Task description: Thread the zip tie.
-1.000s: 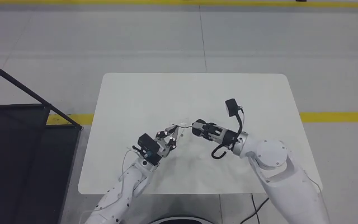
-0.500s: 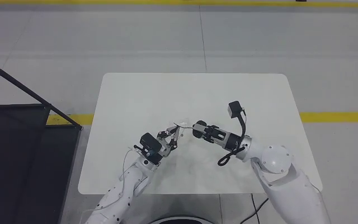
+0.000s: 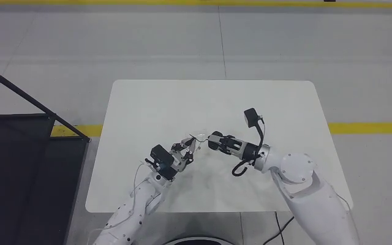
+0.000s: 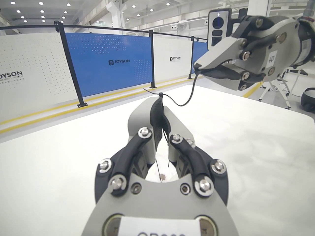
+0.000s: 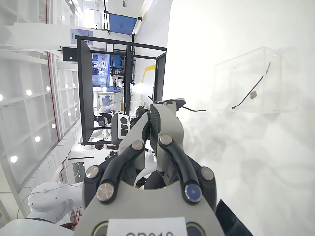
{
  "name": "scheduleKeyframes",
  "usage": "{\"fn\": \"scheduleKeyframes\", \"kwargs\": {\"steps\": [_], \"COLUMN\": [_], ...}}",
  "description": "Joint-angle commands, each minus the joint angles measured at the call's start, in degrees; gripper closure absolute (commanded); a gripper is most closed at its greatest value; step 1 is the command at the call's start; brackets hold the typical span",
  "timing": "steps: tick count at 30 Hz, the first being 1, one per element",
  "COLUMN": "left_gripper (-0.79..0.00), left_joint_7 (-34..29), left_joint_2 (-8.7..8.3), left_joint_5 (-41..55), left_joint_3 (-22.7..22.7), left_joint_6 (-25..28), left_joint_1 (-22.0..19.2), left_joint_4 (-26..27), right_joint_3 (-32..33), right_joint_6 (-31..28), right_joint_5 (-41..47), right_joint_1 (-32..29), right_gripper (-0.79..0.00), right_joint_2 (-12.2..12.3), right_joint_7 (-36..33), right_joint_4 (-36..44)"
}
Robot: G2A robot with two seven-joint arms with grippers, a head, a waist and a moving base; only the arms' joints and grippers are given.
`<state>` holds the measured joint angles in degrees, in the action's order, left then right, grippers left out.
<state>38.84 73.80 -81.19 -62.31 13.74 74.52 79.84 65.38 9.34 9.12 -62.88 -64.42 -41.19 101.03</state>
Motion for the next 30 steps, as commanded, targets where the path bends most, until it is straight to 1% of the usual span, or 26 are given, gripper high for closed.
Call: {"fn": "scheduleKeyframes", "kwargs": {"steps": [1, 2, 8, 10, 11, 12, 14, 22, 26, 30], "left_gripper": [0.000, 0.000, 0.000, 0.000, 0.000, 0.000, 0.000, 0.000, 0.000, 0.000], "left_joint_7": [-0.21, -0.38, -2.35, -3.37, -3.92, -4.47, -5.74, -6.41, -7.01, -9.41], "left_joint_2": [0.01, 0.02, -0.01, -0.01, 0.00, 0.02, 0.00, -0.08, -0.04, 0.21], "left_joint_5": [1.76, 2.81, 9.72, 12.27, 13.84, 15.42, 17.97, 18.22, 18.84, 23.20], "left_joint_3": [-0.53, -0.79, -2.57, -3.07, -3.30, -3.52, -4.02, -4.62, -4.55, -4.51], "left_joint_6": [0.85, 1.40, 5.91, 7.50, 8.33, 9.21, 11.03, 11.21, 10.98, 11.10], "left_joint_1": [0.08, 0.12, 0.37, 0.52, 0.64, 0.70, 0.74, 0.83, 1.02, 1.45], "left_joint_4": [0.20, 0.35, 1.51, 2.02, 2.24, 2.53, 3.05, 3.55, 4.01, 5.44], "right_joint_3": [0.37, 0.76, 4.30, 5.06, 5.15, 5.22, 5.22, 5.15, 3.89, 3.05], "right_joint_6": [0.24, 0.03, -2.30, -2.57, -1.87, 0.31, 0.31, 0.19, -2.70, -8.87], "right_joint_5": [-0.05, 0.05, 0.30, -1.31, -3.41, -5.60, -5.60, -5.57, -4.36, -0.58], "right_joint_1": [0.21, 0.14, -1.49, -1.94, -1.95, -1.90, -1.90, -2.01, -1.88, -0.93], "right_gripper": [-0.760, -0.785, -0.785, -0.785, -0.785, -0.785, -0.785, -0.785, -0.785, -0.785], "right_joint_2": [0.08, 0.14, 0.87, 1.17, 1.41, 1.62, 1.62, 1.61, 1.39, 1.04], "right_joint_7": [-0.70, -0.98, -3.60, -4.67, -5.97, -6.72, -6.72, -6.56, -6.62, -7.84], "right_joint_4": [-0.06, -0.07, 0.01, 0.39, 0.70, 0.79, 0.79, 0.85, 0.14, -2.89]}}
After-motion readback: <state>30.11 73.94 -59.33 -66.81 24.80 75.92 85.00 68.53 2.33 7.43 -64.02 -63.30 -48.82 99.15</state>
